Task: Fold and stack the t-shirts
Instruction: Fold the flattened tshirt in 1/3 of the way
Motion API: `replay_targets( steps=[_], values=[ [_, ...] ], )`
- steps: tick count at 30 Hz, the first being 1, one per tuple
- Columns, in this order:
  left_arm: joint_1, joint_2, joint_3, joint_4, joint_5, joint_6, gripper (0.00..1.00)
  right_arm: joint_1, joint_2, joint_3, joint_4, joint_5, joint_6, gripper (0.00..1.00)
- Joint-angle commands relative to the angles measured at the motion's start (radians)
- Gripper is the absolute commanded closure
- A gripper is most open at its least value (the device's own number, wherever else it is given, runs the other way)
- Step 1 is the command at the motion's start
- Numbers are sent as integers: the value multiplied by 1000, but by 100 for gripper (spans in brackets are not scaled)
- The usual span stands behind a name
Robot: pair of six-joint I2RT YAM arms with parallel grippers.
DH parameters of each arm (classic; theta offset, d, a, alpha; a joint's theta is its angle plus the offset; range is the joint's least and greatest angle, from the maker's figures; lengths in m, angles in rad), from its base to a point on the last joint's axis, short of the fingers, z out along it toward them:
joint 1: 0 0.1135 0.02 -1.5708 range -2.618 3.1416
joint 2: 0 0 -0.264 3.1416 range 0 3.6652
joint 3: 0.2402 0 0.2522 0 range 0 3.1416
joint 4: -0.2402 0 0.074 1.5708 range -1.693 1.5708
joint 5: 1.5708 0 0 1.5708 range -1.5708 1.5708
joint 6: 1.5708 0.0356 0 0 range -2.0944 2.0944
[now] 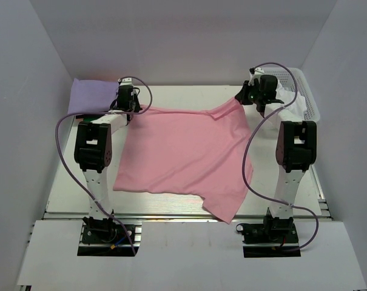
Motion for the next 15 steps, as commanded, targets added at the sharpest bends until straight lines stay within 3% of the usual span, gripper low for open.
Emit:
replay_targets(
  steps=[1,7,15],
  values=[
    [3,-17,55,31,55,12,100,9,6,77,-28,32,-36,100],
    [3,-104,7,31,55,32,100,18,-98,-7,-48,65,-28,100],
    [3,-294,-181,-50,-35,46,100,17,-356,-237,-234,135,71,100]
  ],
)
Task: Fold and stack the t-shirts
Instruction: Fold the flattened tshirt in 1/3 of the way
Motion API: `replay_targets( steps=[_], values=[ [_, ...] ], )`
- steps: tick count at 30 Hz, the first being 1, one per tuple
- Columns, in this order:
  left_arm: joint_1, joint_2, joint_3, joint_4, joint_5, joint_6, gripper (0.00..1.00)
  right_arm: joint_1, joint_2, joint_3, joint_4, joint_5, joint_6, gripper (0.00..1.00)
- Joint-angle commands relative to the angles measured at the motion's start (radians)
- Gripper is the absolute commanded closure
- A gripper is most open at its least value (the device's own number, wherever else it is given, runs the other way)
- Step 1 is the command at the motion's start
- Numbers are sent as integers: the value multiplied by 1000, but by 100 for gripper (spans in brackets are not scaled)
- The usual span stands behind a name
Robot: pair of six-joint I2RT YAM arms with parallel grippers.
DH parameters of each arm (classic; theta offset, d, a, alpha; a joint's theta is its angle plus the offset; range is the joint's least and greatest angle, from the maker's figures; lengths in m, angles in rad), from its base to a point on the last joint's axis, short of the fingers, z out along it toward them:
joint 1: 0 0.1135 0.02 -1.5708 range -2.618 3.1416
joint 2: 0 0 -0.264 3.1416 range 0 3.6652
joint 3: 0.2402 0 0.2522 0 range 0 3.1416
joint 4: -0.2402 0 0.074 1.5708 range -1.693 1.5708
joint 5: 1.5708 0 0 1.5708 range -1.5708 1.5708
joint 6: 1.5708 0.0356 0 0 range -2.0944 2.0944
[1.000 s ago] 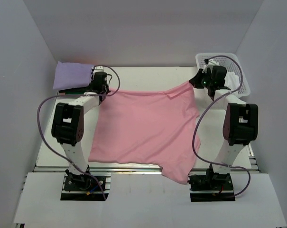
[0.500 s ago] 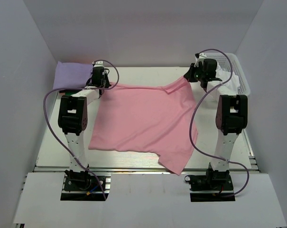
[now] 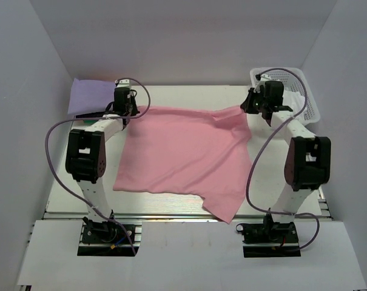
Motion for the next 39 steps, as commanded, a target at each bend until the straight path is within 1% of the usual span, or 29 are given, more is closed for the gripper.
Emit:
replay_targets(
  steps=[1,2,5,8,10,11,12,14,17,18,20,21,22,24,25,26,27,28,29,30,31,32,33,34,35,36,37,38,39],
  values=[
    [3,-147,-58,-24,-62,14,100,5,-156,-94,-92,28,63,100],
    [3,-182,-93,-35,-82,14,100,5,-176,-122,-93,24,66,100],
    [3,-218,-124,-107,-91,14,100,8,-279,-273,-112,-8,99,100],
    [3,-252,-175,-116,-91,23,100,9,-402,-353,-158,-5,125,100],
    [3,-278,-184,-152,-82,23,100,8,-436,-372,-214,-8,128,100],
    [3,-287,-195,-196,-93,23,100,11,-484,-405,-228,-11,149,100],
    [3,-298,-207,-216,-93,6,100,9,-500,-421,-234,-13,157,100],
    [3,-342,-242,-227,-104,6,100,15,-554,-487,-265,-34,180,100],
    [3,-382,-310,-239,-113,-7,100,20,-612,-576,-252,-60,212,100],
    [3,-391,-336,-248,-113,-8,100,17,-647,-643,-233,-85,230,100],
    [3,-407,-365,-248,-113,-17,100,19,-661,-680,-212,-123,264,100],
    [3,-419,-389,-248,-90,-17,100,22,-673,-721,-210,-123,287,100],
    [3,-419,-399,-248,-79,-26,100,20,-677,-732,-210,-117,292,100],
    [3,-428,-420,-248,-65,-37,100,23,-680,-769,-216,-50,304,100],
    [3,-428,-420,-268,-53,-55,100,20,-674,-775,-218,-38,306,97],
    [3,-419,-420,-290,-53,-78,100,19,-672,-782,-224,-10,307,91],
    [3,-407,-411,-317,-53,-89,100,20,-669,-782,-227,8,303,73],
    [3,-407,-394,-396,-82,-104,94,17,-666,-777,-242,12,292,66],
    [3,-407,-382,-449,-110,-127,87,20,-664,-765,-247,25,280,61],
    [3,-407,-373,-498,-174,-191,76,20,-666,-757,-262,28,272,56],
    [3,-417,-373,-562,-202,-219,53,23,-678,-739,-277,36,245,52],
    [3,-430,-373,-592,-228,-286,31,20,-681,-733,-284,53,240,48],
    [3,-439,-373,-622,-284,-314,12,20,-687,-725,-300,88,231,32],
    [3,-450,-359,-674,-308,-336,1,22,-703,-705,-305,99,206,21],
    [3,-450,-323,-690,-308,-349,0,22,-703,-699,-311,108,197,18],
    [3,-450,-304,-690,-296,-350,0,23,-698,-673,-302,105,168,10],
    [3,-450,-286,-690,-283,-350,0,29,-697,-664,-299,101,165,10],
    [3,-460,-256,-661,-229,-350,0,29,-691,-653,-288,96,160,10],
    [-9,-460,-256,-626,-190,-306,0,32,-674,-636,-252,49,148,10]
  ],
)
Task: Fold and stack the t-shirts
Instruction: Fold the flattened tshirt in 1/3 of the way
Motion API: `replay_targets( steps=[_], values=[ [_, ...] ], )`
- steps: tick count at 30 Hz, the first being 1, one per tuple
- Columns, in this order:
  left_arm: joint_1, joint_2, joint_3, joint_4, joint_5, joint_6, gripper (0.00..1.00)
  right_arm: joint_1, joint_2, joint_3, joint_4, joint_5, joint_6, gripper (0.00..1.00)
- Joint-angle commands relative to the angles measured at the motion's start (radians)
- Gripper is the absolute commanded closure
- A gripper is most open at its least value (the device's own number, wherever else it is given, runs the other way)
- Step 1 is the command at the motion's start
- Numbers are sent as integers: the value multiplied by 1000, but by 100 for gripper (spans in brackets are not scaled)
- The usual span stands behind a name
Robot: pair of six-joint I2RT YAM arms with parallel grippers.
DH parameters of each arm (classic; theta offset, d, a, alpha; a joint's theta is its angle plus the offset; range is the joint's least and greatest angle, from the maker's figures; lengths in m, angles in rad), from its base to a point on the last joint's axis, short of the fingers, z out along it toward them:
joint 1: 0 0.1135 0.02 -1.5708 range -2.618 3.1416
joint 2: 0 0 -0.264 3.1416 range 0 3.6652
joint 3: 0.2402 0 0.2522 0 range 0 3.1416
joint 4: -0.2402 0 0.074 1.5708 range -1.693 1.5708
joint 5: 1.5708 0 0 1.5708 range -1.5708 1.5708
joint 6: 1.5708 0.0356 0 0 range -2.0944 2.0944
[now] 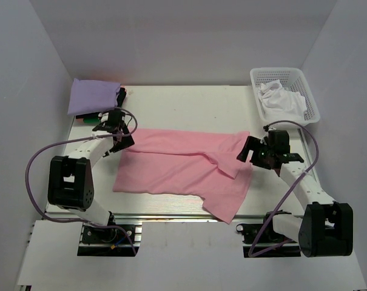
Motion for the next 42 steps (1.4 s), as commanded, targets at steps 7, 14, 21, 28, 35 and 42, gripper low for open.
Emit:
replay_targets(
  steps=[7,14,21,28,35,42],
  values=[
    [-19,31,91,368,461,94,0,60,187,175,186,-120,-34,10],
    [-19,274,166,394,615,120,0,64,473,336,176,-8,-20,10],
    [4,419,253,344,541,130,0,51,738,526,114,51,-25,10],
    [13,527,376,334,481,98,0,14,979,822,44,98,-26,10],
    [13,530,522,320,469,124,0,11,1018,1032,16,-46,-126,10],
    [-7,319,528,247,371,190,0,90,752,947,-50,-49,-310,10]
  ],
)
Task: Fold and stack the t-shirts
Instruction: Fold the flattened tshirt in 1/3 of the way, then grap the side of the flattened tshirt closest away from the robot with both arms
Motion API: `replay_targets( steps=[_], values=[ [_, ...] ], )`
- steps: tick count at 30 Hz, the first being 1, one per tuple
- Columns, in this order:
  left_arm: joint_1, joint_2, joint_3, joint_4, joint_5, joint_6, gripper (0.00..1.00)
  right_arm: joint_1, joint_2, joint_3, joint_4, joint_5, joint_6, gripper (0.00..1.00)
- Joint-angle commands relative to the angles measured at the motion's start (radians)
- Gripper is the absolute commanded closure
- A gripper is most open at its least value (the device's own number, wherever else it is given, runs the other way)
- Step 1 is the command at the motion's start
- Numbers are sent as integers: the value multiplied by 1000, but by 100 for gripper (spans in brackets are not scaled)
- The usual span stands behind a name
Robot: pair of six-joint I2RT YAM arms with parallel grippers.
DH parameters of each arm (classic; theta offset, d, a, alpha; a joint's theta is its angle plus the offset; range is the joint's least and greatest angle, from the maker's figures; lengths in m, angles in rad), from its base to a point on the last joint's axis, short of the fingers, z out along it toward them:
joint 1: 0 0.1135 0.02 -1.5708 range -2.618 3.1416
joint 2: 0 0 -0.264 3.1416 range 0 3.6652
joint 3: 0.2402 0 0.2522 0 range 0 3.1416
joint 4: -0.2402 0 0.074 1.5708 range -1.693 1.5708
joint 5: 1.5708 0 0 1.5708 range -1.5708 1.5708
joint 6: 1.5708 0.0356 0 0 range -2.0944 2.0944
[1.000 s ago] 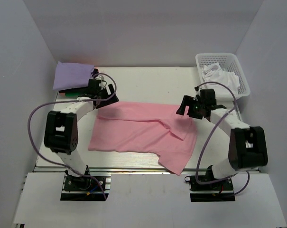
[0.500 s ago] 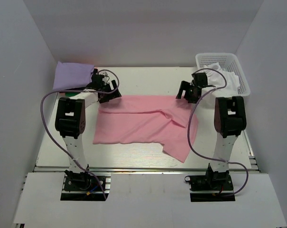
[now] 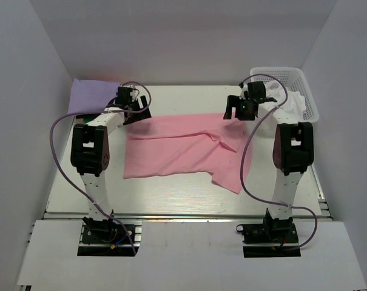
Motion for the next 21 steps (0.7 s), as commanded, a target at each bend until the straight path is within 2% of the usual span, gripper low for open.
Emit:
replay_targets(
  steps=[1,2,4,7,9,11,17,18,21],
  values=[
    [-11,-220,15,-70,-78,51,0,60,-241,-53,-30,49,-119,10],
    [-11,-257,-25,-84,-78,52,0,82,-313,-159,-24,69,-134,10],
    [-11,-375,-76,-131,-110,52,0,122,-444,-261,-23,94,-141,10],
    [-11,-495,-201,-228,-189,-37,0,200,-568,-399,-35,100,-142,10],
    [-11,-625,-345,-256,-200,-131,0,264,-649,-499,-73,132,-110,10],
    [-11,-708,-500,-247,-175,-190,0,315,-680,-545,-96,158,-89,10],
    [-11,-966,-780,-357,-195,-278,0,410,-854,-809,-222,290,54,10],
    [-11,-1011,-844,-357,-195,-278,0,416,-878,-828,-249,271,77,10],
    [-11,-1038,-907,-348,-195,-300,0,427,-943,-872,-221,226,117,10]
  ],
)
